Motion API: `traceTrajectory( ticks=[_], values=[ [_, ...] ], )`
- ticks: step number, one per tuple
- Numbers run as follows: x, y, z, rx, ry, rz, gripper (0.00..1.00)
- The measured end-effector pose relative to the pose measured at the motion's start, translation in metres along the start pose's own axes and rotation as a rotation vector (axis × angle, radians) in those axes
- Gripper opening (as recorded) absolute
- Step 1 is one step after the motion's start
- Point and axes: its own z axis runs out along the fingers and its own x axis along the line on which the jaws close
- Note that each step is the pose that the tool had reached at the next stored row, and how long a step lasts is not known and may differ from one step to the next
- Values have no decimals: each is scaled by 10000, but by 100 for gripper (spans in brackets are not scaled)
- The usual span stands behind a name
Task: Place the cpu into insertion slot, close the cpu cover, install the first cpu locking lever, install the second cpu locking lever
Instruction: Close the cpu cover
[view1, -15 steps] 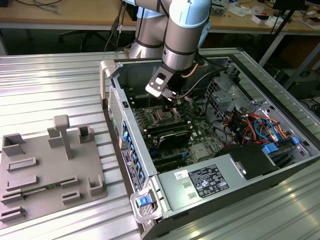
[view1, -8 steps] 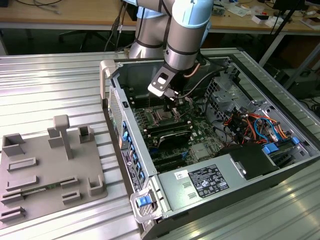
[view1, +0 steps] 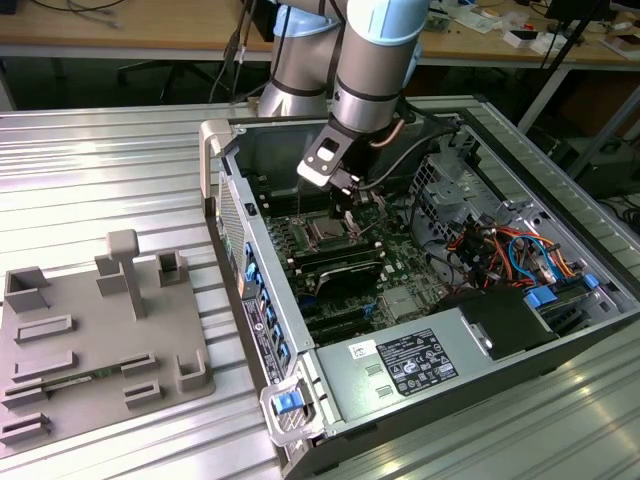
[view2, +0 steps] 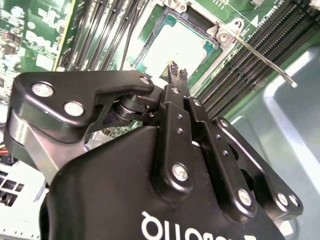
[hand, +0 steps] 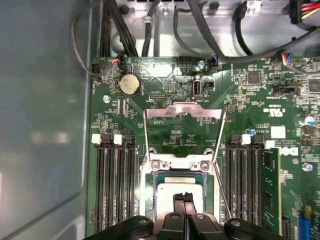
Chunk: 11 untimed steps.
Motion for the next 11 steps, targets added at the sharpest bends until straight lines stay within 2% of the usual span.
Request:
traceTrajectory(
  ticks=[4,11],
  values=[
    [-1,8,-113,0,1,0,11],
    [-1,9,-125,-1,3,-1,11]
  ],
)
